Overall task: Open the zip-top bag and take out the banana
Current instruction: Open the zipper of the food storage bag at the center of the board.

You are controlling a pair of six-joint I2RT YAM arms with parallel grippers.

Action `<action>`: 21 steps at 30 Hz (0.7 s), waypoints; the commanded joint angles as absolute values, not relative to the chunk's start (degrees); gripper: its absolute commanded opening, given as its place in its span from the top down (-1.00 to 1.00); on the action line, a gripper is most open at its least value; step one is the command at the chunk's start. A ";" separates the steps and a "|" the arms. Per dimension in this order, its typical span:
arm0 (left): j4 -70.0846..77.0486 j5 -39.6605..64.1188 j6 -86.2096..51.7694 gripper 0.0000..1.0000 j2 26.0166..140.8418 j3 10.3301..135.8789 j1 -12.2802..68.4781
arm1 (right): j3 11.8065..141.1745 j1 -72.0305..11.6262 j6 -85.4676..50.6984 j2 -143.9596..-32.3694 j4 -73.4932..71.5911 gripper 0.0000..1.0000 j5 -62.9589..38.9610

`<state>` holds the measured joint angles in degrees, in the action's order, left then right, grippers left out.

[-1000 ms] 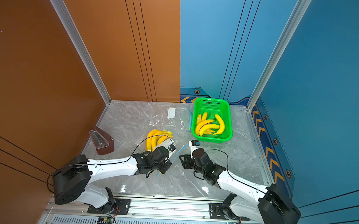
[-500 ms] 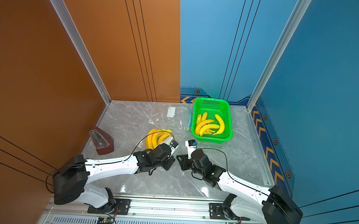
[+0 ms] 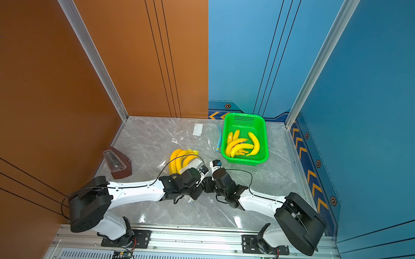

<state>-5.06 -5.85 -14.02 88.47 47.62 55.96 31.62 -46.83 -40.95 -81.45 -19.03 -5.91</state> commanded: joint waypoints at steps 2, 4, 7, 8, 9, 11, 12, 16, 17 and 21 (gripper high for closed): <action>-3.26 -5.52 -15.15 1.00 87.89 46.73 56.30 | 32.56 -47.26 -42.98 -82.55 -19.97 0.63 -5.56; -3.31 -6.56 -15.77 1.00 87.40 45.98 55.65 | 32.31 -47.46 -42.86 -81.63 -17.24 0.63 -3.18; -3.32 -8.82 -16.23 1.00 86.04 45.05 54.86 | 31.24 -47.44 -41.95 -80.97 -14.61 0.64 -0.79; -3.26 -9.57 -16.34 1.00 85.39 44.68 54.58 | 30.78 -47.35 -41.84 -81.21 -14.19 0.64 -0.54; -3.26 -10.07 -16.51 1.00 84.90 44.42 54.43 | 30.39 -47.29 -41.83 -81.47 -14.24 0.64 -0.63; -3.26 -11.40 -16.70 1.00 83.50 43.93 54.13 | 29.54 -47.20 -42.02 -82.13 -14.98 0.64 -0.63; -3.28 -11.72 -16.70 1.00 82.89 43.70 53.91 | 29.32 -47.06 -42.21 -82.40 -15.23 0.64 -0.54; -3.26 -11.77 -16.62 1.00 80.55 43.08 53.84 | 29.32 -47.01 -42.54 -83.58 -17.18 0.64 -0.83; -3.25 -11.64 -16.61 1.00 80.04 43.08 53.93 | 29.52 -46.98 -42.50 -83.75 -17.78 0.65 -1.09; -3.39 -11.35 -16.65 1.00 79.58 43.24 54.22 | 30.55 -47.81 -41.85 -83.54 -18.98 0.63 -2.55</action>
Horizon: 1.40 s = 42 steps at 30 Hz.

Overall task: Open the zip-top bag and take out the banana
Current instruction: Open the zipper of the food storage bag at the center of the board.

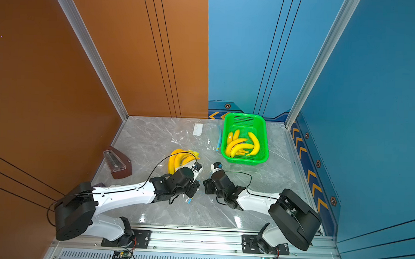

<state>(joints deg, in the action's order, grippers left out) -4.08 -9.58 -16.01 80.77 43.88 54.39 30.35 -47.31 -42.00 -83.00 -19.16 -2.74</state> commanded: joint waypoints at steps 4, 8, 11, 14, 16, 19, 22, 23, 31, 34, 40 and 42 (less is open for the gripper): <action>-3.41 -12.18 -16.87 1.00 80.94 42.89 53.35 | 29.62 -49.76 -40.83 -79.47 -19.07 0.53 -1.70; -3.96 -11.36 -16.88 1.00 82.66 43.14 52.60 | 27.58 -50.45 -39.90 -74.48 -18.31 0.31 -0.07; -3.87 -11.34 -16.96 1.00 82.53 42.98 52.38 | 26.82 -50.95 -39.20 -73.05 -17.79 0.27 0.18; -3.91 -11.15 -16.89 1.00 82.03 43.08 52.16 | 26.47 -51.03 -38.86 -74.35 -18.43 0.28 0.01; -3.91 -10.09 -16.88 1.00 81.66 43.32 52.20 | 26.53 -51.01 -38.84 -76.48 -19.56 0.29 -0.20; -3.87 -8.62 -16.36 1.00 81.39 43.66 52.79 | 27.88 -51.06 -38.87 -78.86 -20.52 0.31 -0.77; -3.89 -7.80 -15.87 1.00 80.51 43.93 54.05 | 29.74 -51.00 -38.68 -80.60 -21.30 0.33 -0.11; -3.81 -7.61 -15.82 1.00 80.14 43.95 54.49 | 30.16 -51.08 -38.54 -81.05 -21.76 0.33 -0.09; -2.12 -8.75 -18.60 1.00 77.96 45.01 57.46 | 32.37 -50.90 -38.14 -87.52 -28.46 0.31 0.97; -0.86 -9.40 -20.59 1.00 77.87 45.75 58.00 | 28.89 -51.04 -38.32 -89.09 -38.14 0.31 0.92; 2.44 -7.90 -24.37 1.00 77.92 46.42 57.73 | 27.06 -51.17 -36.58 -90.82 -45.00 0.28 -0.12; 2.44 -7.78 -25.67 1.00 77.25 46.28 56.43 | 27.22 -51.57 -35.60 -91.14 -45.64 0.27 -0.87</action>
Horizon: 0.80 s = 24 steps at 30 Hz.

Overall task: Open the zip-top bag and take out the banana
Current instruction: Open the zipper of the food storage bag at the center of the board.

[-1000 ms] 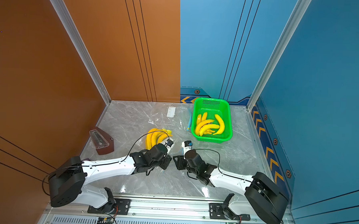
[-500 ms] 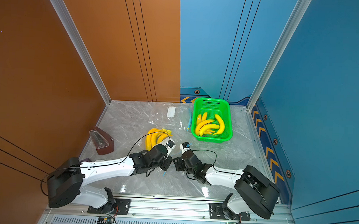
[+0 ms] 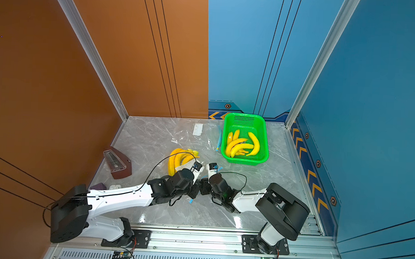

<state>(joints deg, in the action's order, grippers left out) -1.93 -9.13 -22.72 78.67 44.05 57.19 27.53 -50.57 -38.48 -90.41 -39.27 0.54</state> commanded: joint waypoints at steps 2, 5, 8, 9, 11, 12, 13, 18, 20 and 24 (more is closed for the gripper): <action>2.33 -7.56 -26.19 1.00 76.21 45.75 54.76 | 27.71 -51.98 -34.25 -90.98 -44.26 0.25 -1.37; 2.24 -6.42 -25.68 1.00 75.25 45.59 52.02 | 27.44 -53.19 -31.76 -90.36 -42.27 0.24 -1.01; 1.44 -7.18 -24.71 1.00 75.10 45.45 50.33 | 25.68 -54.99 -29.93 -89.29 -42.10 0.24 0.53; 0.82 -7.76 -24.39 1.00 75.30 45.58 49.85 | 25.28 -55.53 -29.71 -88.98 -41.45 0.23 1.06; 0.20 -8.05 -23.85 1.00 75.71 45.57 49.24 | 25.57 -55.88 -30.75 -88.68 -39.03 0.23 1.37; 0.18 -8.15 -23.51 1.00 75.91 45.59 49.09 | 25.53 -55.96 -31.57 -88.83 -38.88 0.23 0.91; 0.18 -8.49 -23.38 1.00 76.01 45.44 49.13 | 25.70 -56.05 -32.66 -89.07 -38.69 0.23 0.56; 0.17 -8.66 -22.93 1.00 76.67 46.34 48.91 | 29.35 -57.46 -34.18 -91.17 -32.58 0.22 2.36; 0.16 -8.23 -22.79 1.00 76.38 46.88 48.95 | 29.70 -57.75 -34.17 -93.45 -33.63 0.22 2.42; 0.26 -6.77 -23.16 1.00 75.08 47.88 49.26 | 30.57 -57.35 -34.66 -97.89 -38.05 0.22 0.15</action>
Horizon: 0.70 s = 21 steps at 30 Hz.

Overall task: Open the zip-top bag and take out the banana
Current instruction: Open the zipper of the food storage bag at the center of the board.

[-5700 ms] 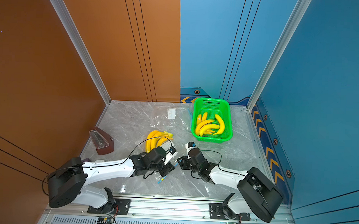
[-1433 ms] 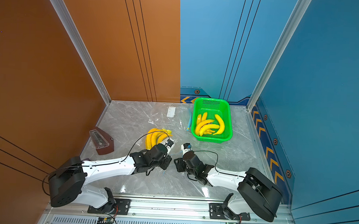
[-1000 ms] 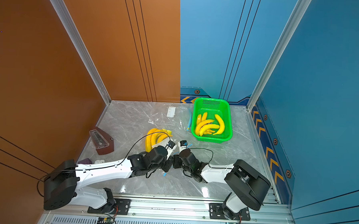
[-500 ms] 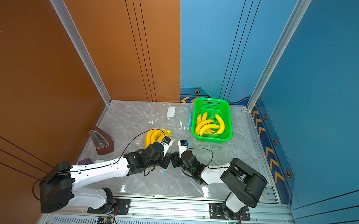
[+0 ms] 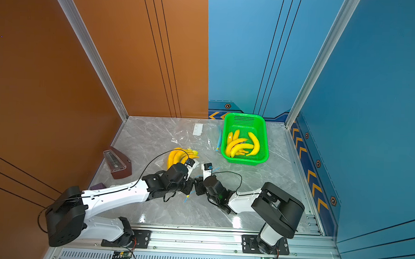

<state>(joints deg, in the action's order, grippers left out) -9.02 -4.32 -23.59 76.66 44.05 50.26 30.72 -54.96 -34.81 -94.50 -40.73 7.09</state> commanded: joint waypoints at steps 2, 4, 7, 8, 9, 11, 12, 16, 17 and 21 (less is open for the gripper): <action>0.26 -6.38 -23.51 1.00 73.79 47.92 49.53 | 30.37 -56.59 -35.46 -99.18 -41.20 0.22 -1.26; 0.26 -7.35 -23.70 1.00 71.99 47.58 49.76 | 28.94 -55.53 -36.61 -99.24 -45.30 0.22 -2.28; 0.18 -9.79 -23.55 1.00 69.55 46.20 49.42 | 26.58 -55.11 -36.53 -98.40 -48.70 0.22 -1.68; 0.17 -9.49 -23.47 1.00 69.12 45.81 48.99 | 26.46 -55.10 -36.26 -98.09 -48.40 0.22 -1.51; 0.19 -8.92 -23.47 1.00 68.91 45.49 48.78 | 26.73 -55.06 -36.29 -97.99 -48.02 0.22 -1.58; 0.26 -7.74 -23.64 1.00 69.29 45.11 49.06 | 27.20 -55.11 -37.18 -97.61 -48.35 0.21 -1.93; 0.25 -7.19 -23.56 1.00 70.14 45.09 49.44 | 27.46 -55.11 -37.85 -96.96 -48.73 0.15 -1.88; 0.39 -6.22 -24.43 1.00 72.42 44.31 51.57 | 29.77 -55.06 -38.67 -92.96 -45.70 0.02 0.18; 0.43 -5.99 -24.27 1.00 72.79 44.28 52.22 | 30.33 -54.95 -38.73 -91.96 -44.60 -0.03 1.48; 0.42 -4.76 -22.85 1.00 72.89 44.09 54.89 | 32.14 -53.19 -40.00 -90.38 -40.53 -0.18 5.20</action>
<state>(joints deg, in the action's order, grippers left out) -0.12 -7.22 -23.70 72.93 44.97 52.88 29.91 -54.41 -38.35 -91.53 -43.57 2.00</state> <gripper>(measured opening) 0.044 0.582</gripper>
